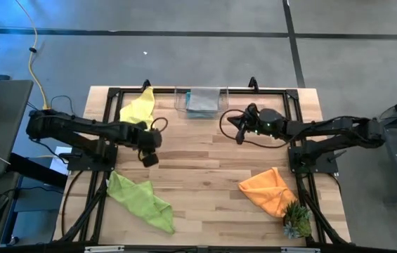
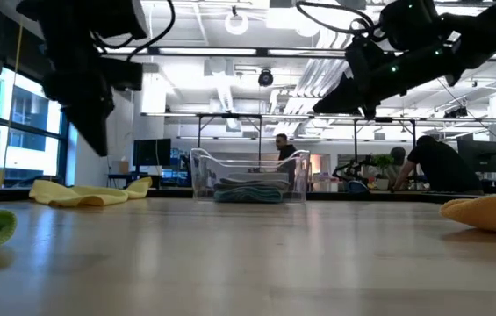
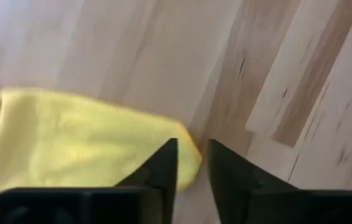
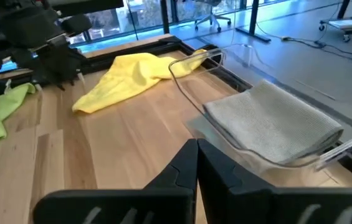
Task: Fold microfiber towels
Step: Fold the yellow towel
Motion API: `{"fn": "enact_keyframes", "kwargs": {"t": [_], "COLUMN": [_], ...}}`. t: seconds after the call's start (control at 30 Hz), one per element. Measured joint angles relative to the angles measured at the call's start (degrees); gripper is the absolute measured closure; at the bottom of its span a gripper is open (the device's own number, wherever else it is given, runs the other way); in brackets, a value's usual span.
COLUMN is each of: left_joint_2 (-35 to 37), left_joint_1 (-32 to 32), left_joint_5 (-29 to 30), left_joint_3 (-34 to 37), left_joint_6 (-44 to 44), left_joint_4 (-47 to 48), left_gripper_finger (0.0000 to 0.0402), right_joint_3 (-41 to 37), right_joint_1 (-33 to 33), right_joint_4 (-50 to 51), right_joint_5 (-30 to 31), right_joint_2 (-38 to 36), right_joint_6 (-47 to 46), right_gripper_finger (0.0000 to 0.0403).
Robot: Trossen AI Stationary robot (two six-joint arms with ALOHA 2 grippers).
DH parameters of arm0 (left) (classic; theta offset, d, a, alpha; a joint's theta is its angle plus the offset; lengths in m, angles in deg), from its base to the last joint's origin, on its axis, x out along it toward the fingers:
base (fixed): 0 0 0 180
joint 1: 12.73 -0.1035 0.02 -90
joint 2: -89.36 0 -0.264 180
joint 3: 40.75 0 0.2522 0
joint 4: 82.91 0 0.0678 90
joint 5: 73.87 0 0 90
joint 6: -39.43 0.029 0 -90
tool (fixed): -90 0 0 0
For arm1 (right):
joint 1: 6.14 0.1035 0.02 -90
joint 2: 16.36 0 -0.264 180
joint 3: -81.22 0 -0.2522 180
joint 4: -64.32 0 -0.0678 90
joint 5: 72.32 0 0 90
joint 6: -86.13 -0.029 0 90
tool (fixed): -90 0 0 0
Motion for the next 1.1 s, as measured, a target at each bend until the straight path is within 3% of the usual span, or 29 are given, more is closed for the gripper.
{"fn": "enact_keyframes", "kwargs": {"t": [0.3,0.53,0.73,1.0,1.1], "left_joint_2": [-6.41,-12.0,-16.43,-15.29,-13.37], "left_joint_1": [4.87,2.48,0.35,0.39,0.37], "left_joint_5": [5.62,4.57,5.4,6.6,7.08], "left_joint_3": [2.06,3.74,3.52,1.86,-1.44], "left_joint_6": [-12.95,-13.18,-13.81,-8.9,-5.87], "left_joint_4": [2.1,-9.23,-8.2,0.75,6.48], "left_gripper_finger": [0.0199,0.0172,0.0225,0.0383,0.0391], "right_joint_3": [0.06,0.1,0.15,0.15,0.15], "right_joint_1": [4.84,6.78,7.76,7.87,7.87], "right_joint_4": [-0.64,-0.47,0.5,0.81,0.81], "right_joint_5": [1.7,1.7,1.68,1.68,1.66], "right_joint_2": [-0.09,-0.09,-0.09,-0.09,-0.09], "right_joint_6": [3.5,5.07,6.26,8.07,8.08], "right_gripper_finger": [0.0403,0.0403,0.0403,0.0403,0.0403]}}
